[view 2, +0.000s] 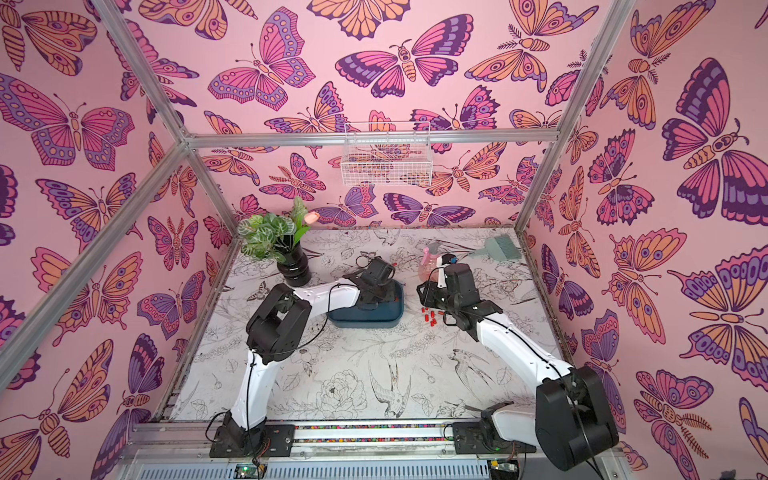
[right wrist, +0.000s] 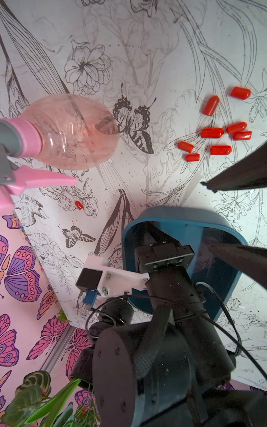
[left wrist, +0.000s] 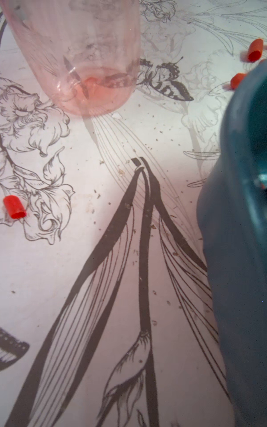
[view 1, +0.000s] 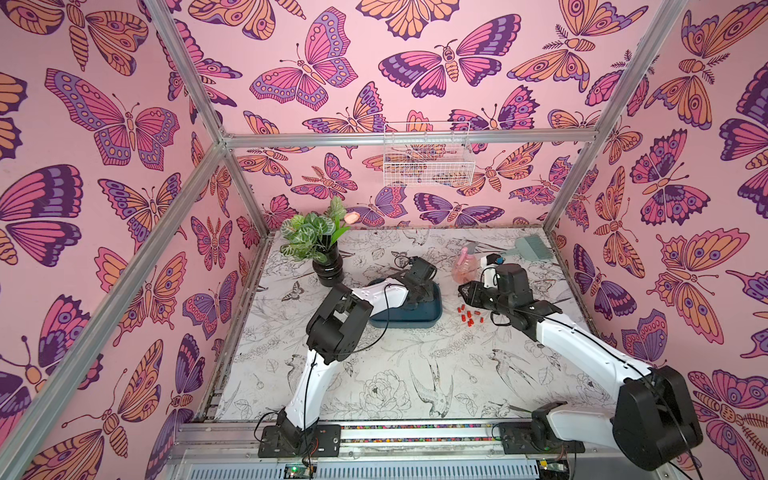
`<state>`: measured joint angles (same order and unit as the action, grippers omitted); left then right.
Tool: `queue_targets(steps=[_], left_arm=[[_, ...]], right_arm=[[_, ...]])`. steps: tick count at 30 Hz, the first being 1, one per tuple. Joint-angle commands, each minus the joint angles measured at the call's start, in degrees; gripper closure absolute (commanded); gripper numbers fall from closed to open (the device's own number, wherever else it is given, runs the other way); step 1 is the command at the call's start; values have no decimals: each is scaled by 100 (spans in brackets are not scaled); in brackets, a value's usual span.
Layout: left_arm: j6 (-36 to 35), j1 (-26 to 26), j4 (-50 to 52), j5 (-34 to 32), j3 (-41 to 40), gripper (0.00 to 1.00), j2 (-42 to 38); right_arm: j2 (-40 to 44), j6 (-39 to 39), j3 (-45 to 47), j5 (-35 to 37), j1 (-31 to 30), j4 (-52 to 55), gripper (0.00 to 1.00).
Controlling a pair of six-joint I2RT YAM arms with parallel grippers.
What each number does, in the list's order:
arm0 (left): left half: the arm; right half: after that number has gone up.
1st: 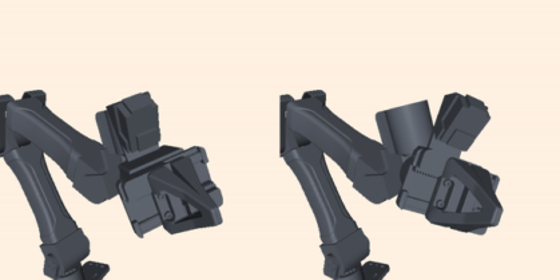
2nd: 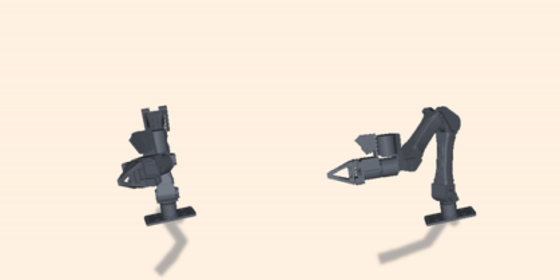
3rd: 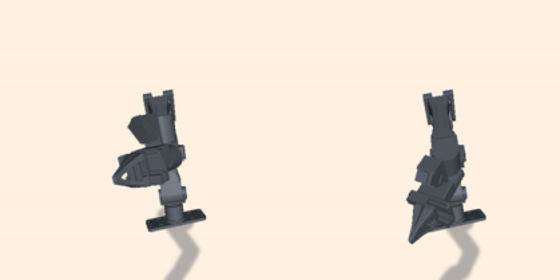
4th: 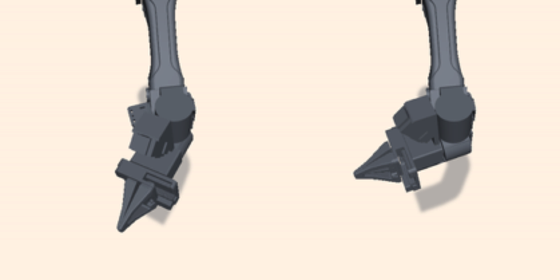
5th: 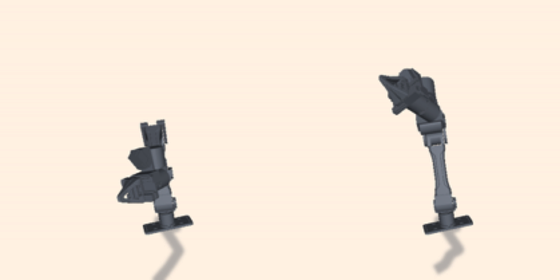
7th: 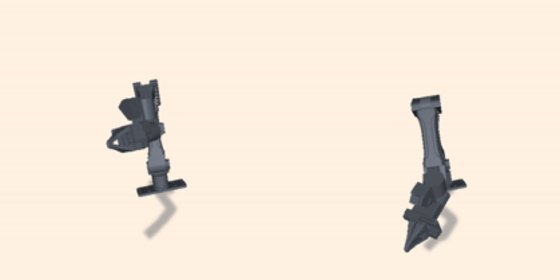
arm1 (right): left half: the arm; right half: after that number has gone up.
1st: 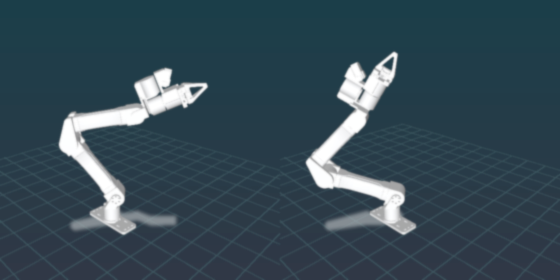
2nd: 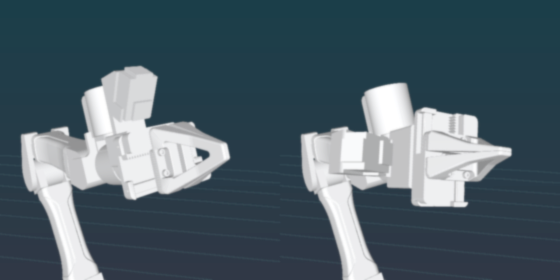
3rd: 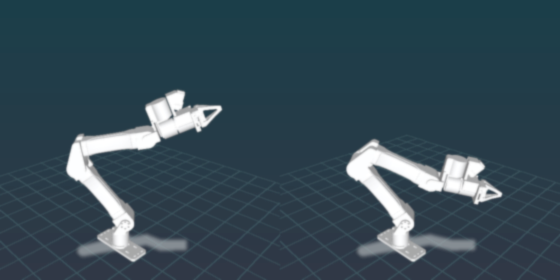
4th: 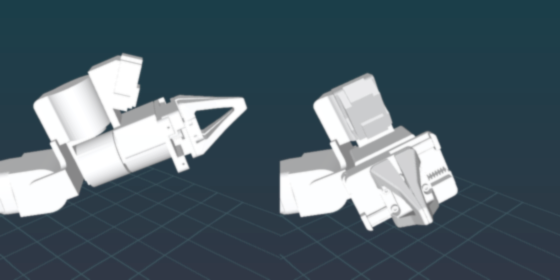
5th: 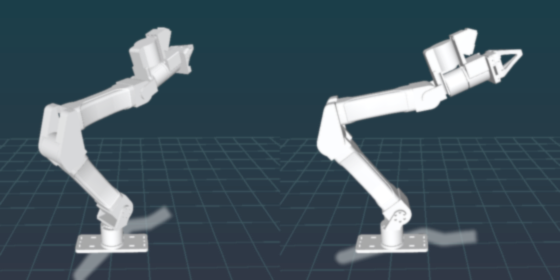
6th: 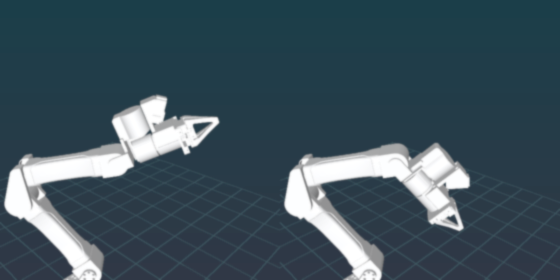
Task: Take the screw protection sleeves out of the storage box
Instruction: Pick up the screw protection sleeve from the storage box, then place the screw protection sleeve at the center of the board.
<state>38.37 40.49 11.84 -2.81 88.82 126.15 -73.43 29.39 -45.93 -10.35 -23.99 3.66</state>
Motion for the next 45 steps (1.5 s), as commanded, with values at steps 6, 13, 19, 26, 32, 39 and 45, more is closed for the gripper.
queue_targets(steps=[6, 13, 19, 26, 32, 39, 45], left_arm=[[-133, 109, -52, 70, -833, 94, -670], [-183, 126, -270, 70, -1161, 94, -1069], [-210, 160, -374, 52, -1490, 94, -1449], [-260, 256, -498, -33, -1803, 94, -2009], [-392, 430, -606, -150, -1997, 94, -2409], [-490, 608, -660, -107, -1820, 93, -2465], [-532, 730, -675, 2, -1469, 93, -2255]], right_arm=[[-9, 34, 119, 82, 47, -206, 58], [-41, 53, 114, 136, 49, -225, 58], [-51, 55, 120, 159, 59, -238, 58], [-29, 75, 145, 209, 78, -250, 58], [164, 118, 307, 343, 157, -329, 58], [805, 106, 633, 1026, 302, -261, 58], [1123, 109, 881, 1141, 750, -208, 57]])
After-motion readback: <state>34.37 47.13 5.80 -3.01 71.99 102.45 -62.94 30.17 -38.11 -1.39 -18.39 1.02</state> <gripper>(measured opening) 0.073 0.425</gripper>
